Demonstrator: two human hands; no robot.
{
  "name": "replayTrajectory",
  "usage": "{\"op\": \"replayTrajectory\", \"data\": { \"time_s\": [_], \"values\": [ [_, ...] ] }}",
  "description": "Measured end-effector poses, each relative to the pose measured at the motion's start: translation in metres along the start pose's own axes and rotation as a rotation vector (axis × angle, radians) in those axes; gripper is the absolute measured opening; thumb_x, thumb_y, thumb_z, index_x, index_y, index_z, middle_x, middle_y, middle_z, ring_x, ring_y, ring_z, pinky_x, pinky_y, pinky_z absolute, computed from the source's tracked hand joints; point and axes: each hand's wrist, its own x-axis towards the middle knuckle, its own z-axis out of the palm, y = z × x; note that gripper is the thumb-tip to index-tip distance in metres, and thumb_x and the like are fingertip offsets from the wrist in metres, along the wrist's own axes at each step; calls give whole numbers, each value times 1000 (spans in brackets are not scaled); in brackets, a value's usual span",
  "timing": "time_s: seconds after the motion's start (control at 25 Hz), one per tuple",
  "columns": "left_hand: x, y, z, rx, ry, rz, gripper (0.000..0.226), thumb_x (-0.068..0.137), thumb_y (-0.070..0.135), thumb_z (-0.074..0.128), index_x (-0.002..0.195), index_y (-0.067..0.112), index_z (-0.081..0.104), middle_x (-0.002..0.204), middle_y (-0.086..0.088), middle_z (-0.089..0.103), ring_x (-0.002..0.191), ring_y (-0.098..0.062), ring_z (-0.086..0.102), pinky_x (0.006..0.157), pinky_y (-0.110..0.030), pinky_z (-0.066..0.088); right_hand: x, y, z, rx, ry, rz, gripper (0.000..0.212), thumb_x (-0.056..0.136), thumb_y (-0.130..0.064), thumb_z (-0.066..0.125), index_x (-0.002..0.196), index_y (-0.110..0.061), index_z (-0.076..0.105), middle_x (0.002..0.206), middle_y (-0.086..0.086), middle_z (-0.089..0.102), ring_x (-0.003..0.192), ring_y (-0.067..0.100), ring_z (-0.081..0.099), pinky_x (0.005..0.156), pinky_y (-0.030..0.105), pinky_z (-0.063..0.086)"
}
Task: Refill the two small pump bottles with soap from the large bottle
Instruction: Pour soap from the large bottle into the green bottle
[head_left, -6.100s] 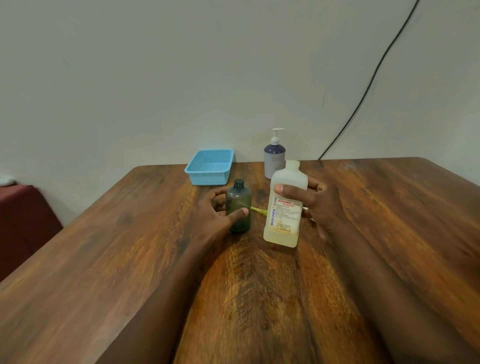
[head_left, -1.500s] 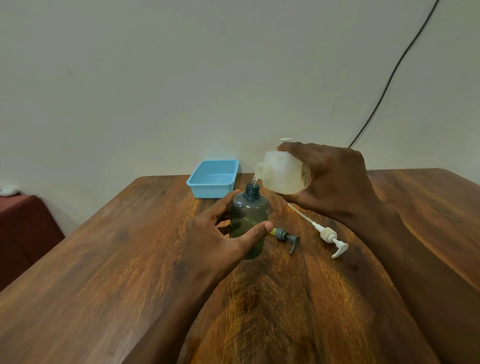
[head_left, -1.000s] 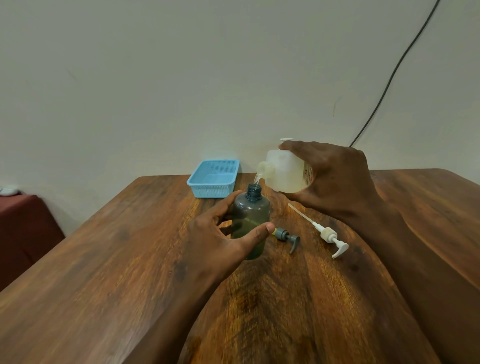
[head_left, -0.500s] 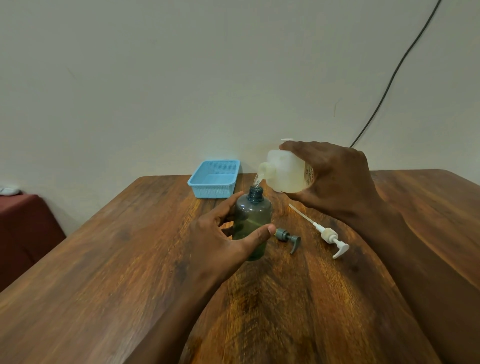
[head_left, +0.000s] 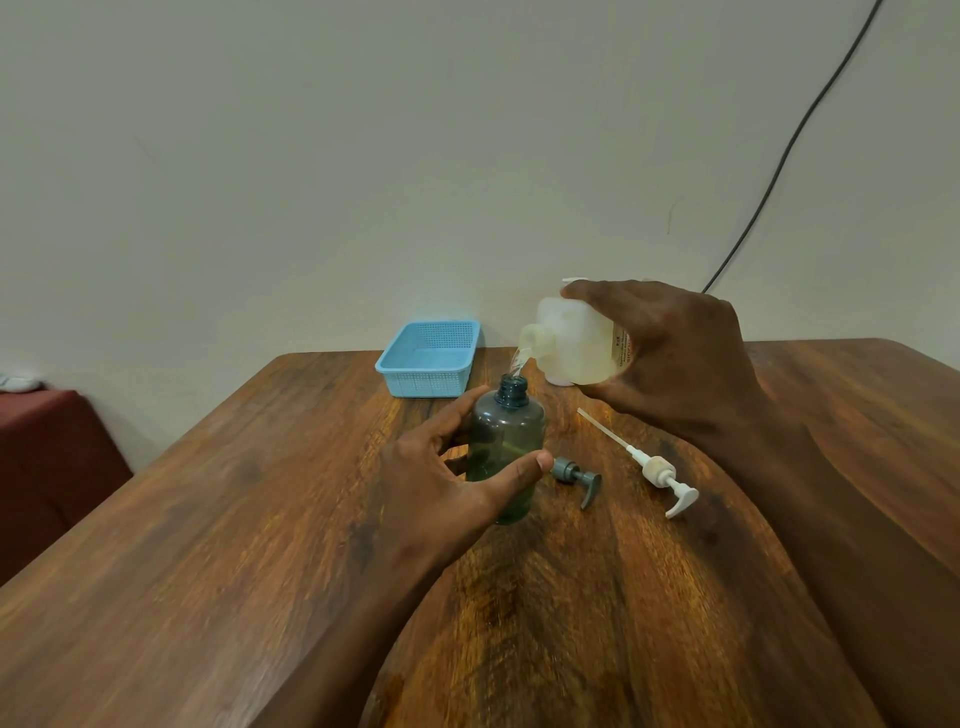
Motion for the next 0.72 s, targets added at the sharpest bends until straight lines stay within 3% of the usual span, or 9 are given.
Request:
{"op": "replayTrajectory", "data": {
  "time_s": [0.2, 0.52, 0.72],
  "values": [
    [0, 3, -1, -3, 1, 3, 75, 66, 62, 87, 133, 45, 59, 120, 30, 67, 113, 6, 67, 85, -20, 62, 0, 0, -1, 3, 11, -14, 78, 69, -50, 87, 134, -14, 65, 119, 14, 75, 98, 39, 74, 80, 53, 62],
    [0, 3, -1, 15, 1, 22, 69, 67, 60, 88, 129, 52, 58, 118, 32, 68, 112, 7, 67, 85, -21, 62, 1, 2, -2, -26, -5, -2, 82, 67, -44, 95, 136, -13, 64, 122, 14, 74, 98, 38, 73, 81, 49, 62],
    [0, -2, 0, 19, -8, 2, 80, 68, 62, 89, 139, 35, 64, 126, 18, 72, 114, 0, 69, 86, -30, 65, 0, 3, -3, -36, -5, -4, 81, 67, -42, 95, 137, -14, 64, 123, 13, 74, 99, 39, 72, 80, 50, 62]
  ]
}}
